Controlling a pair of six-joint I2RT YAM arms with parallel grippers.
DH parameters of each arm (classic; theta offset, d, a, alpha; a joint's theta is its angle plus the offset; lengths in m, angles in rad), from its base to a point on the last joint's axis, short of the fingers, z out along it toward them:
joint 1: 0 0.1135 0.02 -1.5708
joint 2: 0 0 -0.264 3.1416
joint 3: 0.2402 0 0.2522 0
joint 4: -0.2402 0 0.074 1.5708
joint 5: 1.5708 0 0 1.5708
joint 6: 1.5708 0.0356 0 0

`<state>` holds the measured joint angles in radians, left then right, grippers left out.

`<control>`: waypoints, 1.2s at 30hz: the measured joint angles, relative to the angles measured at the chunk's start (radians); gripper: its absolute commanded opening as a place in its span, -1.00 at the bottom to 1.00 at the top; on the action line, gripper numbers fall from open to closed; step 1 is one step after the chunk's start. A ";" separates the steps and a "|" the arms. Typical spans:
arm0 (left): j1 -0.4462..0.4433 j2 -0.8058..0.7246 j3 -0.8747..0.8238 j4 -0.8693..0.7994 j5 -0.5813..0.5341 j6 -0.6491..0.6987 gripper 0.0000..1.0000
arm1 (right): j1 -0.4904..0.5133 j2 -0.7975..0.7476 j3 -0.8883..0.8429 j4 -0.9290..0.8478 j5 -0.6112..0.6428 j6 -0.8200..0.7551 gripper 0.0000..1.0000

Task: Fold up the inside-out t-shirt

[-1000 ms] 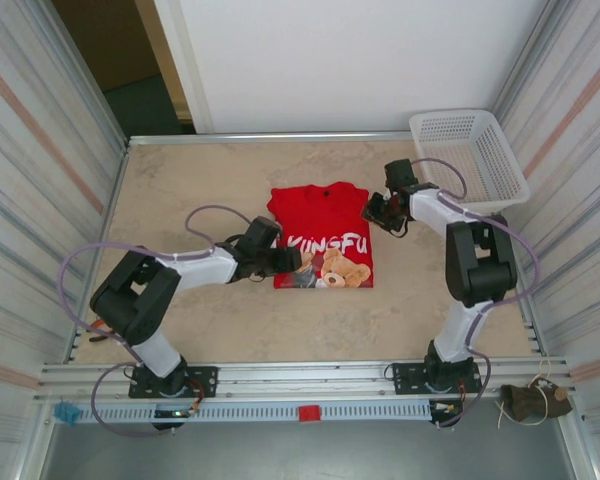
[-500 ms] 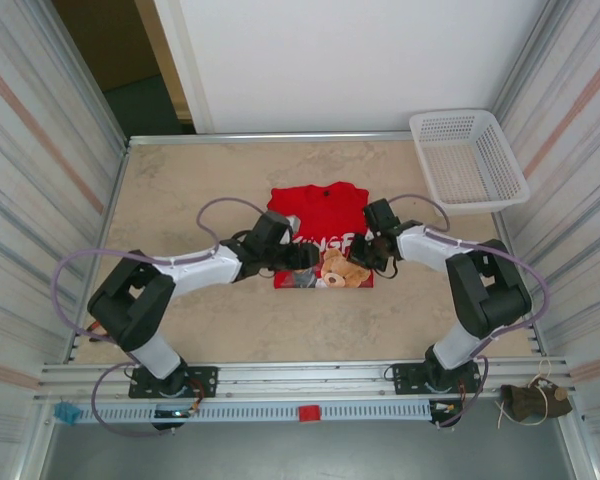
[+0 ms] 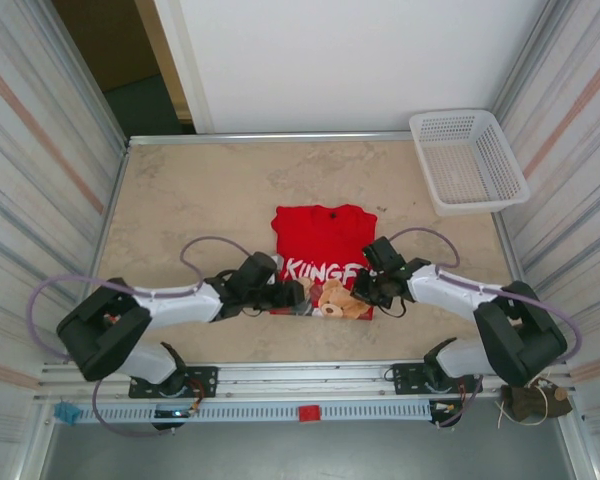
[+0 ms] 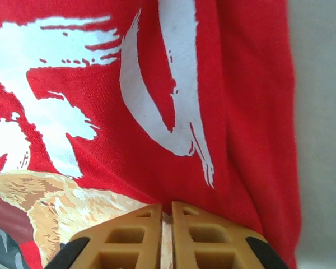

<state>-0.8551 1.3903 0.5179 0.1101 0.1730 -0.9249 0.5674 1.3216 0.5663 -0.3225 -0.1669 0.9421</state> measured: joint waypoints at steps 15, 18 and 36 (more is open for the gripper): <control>0.532 0.205 0.547 -0.197 0.211 0.380 0.66 | -0.469 0.281 0.536 -0.058 -0.099 -0.339 0.64; 0.574 0.365 0.631 -0.204 0.306 0.459 0.70 | -0.489 0.400 0.551 -0.029 -0.148 -0.356 0.64; 0.549 0.647 0.774 -0.236 0.458 0.562 0.73 | -0.467 0.556 0.568 0.046 -0.246 -0.378 0.47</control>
<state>-0.3061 2.0369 1.2919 -0.1257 0.6308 -0.3630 0.1001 1.8774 1.1343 -0.2768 -0.4126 0.5640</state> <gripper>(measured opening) 0.866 0.758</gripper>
